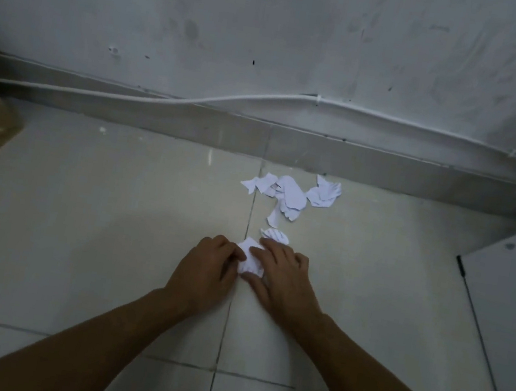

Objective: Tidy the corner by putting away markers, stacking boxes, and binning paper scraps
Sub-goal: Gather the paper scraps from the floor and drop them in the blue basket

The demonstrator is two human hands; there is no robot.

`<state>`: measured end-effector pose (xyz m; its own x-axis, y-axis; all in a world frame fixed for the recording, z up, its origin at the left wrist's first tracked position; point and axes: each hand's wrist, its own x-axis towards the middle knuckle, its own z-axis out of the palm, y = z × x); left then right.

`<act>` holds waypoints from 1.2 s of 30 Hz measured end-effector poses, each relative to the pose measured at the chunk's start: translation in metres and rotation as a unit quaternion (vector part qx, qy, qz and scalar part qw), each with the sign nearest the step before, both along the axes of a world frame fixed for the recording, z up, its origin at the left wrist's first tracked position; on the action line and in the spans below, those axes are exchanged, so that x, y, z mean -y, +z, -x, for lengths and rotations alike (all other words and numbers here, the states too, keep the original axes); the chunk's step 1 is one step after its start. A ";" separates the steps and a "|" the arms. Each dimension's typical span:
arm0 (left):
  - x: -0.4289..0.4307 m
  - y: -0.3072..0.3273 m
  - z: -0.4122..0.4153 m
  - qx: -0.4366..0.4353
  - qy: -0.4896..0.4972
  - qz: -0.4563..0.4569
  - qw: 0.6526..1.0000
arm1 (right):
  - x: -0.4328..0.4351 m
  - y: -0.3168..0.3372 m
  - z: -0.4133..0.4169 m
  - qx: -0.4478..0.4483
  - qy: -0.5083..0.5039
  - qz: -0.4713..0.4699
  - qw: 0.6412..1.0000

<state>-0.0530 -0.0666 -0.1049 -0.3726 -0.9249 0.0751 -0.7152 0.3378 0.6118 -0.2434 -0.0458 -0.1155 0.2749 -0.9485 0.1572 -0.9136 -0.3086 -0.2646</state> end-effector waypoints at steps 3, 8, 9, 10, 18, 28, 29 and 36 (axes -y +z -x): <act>0.025 -0.005 0.022 -0.028 0.018 0.032 0.999 | 0.025 0.002 0.008 0.031 0.007 0.081 0.996; 0.064 -0.010 0.051 -0.089 0.100 0.075 0.988 | 0.077 0.013 0.053 0.101 -0.076 0.134 0.983; 0.071 -0.013 0.058 -0.072 0.110 0.069 0.989 | 0.092 0.012 0.064 0.101 -0.125 0.117 0.980; 0.074 -0.014 0.064 -0.047 0.112 0.062 0.991 | 0.105 0.010 0.073 0.100 -0.165 0.083 0.978; 0.079 -0.018 0.081 0.054 0.086 0.041 0.994 | 0.135 0.002 0.086 0.075 -0.019 -0.096 0.992; 0.080 -0.025 0.079 0.028 0.089 0.063 0.994 | 0.152 0.014 0.059 0.148 0.005 -0.151 0.977; 0.080 -0.028 0.077 0.005 0.090 0.066 0.994 | 0.152 0.014 0.056 0.127 0.016 -0.156 0.979; 0.084 -0.018 0.074 -0.155 0.145 0.058 0.975 | 0.122 0.006 0.055 0.147 0.075 -0.120 0.979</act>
